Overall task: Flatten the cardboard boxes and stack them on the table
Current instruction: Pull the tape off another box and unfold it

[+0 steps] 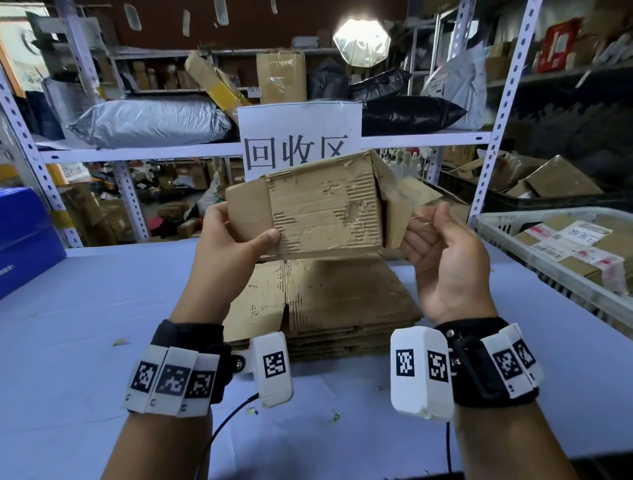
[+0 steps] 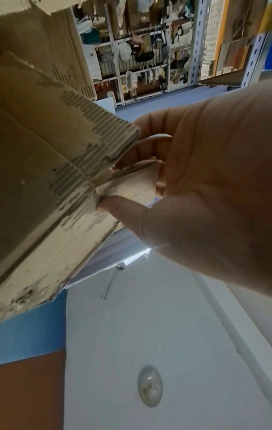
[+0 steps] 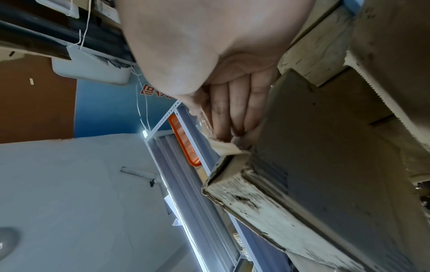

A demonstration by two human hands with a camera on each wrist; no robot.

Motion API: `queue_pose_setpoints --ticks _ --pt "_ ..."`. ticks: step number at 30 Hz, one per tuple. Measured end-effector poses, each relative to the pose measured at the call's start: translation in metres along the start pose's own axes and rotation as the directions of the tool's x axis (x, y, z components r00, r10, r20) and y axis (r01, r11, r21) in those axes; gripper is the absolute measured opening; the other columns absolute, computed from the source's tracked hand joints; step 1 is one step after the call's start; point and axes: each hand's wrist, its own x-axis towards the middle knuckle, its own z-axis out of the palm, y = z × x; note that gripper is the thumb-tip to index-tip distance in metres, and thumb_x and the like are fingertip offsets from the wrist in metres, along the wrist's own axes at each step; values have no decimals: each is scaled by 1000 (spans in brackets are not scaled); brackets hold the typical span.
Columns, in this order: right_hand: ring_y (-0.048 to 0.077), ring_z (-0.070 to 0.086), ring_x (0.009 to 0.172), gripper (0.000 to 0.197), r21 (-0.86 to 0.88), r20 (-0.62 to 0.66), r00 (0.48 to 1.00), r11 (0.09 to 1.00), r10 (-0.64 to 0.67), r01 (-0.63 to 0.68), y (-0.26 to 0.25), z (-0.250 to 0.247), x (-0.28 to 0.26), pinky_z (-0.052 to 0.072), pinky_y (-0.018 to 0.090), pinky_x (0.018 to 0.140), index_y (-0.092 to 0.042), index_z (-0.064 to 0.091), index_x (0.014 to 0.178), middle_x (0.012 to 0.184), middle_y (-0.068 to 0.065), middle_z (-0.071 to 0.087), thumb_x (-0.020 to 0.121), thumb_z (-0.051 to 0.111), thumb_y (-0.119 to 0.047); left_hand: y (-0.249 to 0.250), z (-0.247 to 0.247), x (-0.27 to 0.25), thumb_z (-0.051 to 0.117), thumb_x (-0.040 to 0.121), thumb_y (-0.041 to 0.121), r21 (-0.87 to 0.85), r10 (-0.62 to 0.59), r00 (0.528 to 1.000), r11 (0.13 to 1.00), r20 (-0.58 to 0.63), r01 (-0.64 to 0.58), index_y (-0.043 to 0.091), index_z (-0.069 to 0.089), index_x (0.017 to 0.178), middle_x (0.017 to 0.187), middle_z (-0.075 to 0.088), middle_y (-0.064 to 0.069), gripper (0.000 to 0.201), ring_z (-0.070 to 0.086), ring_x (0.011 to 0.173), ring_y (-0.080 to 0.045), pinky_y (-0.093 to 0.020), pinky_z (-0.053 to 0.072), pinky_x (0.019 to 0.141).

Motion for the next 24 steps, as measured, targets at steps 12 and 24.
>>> queue_pose_setpoints --ticks 12,24 --pt "18 74 66 39 -44 125 992 999 16 -11 -12 0 -2 58 25 55 -14 61 81 75 8 76 106 38 -31 -1 -2 5 74 93 20 151 -102 992 984 69 91 24 49 136 122 64 -1 51 64 102 -18 -26 49 69" --pt "20 69 92 31 -80 429 903 997 35 0 -10 17 -9 57 29 69 -12 61 92 128 9 68 97 46 -38 53 11 -19 82 58 73 200 215 809 905 547 -376 58 17 155 167 13 26 118 11 153 5 -35 18 122"
